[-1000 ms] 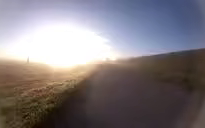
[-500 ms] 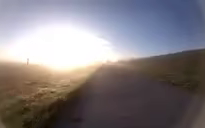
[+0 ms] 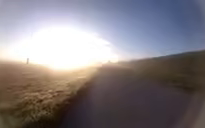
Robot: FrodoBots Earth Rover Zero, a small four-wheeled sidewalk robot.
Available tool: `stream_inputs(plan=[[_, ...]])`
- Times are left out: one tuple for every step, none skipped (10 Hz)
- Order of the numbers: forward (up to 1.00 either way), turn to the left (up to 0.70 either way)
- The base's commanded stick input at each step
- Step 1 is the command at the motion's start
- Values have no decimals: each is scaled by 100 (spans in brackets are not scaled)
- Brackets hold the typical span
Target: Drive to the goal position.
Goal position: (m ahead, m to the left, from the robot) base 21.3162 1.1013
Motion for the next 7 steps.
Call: stream_inputs(plan=[[100, -35], [100, -16], [100, 0], [100, 0], [100, 0], [100, 0], [100, 0]])
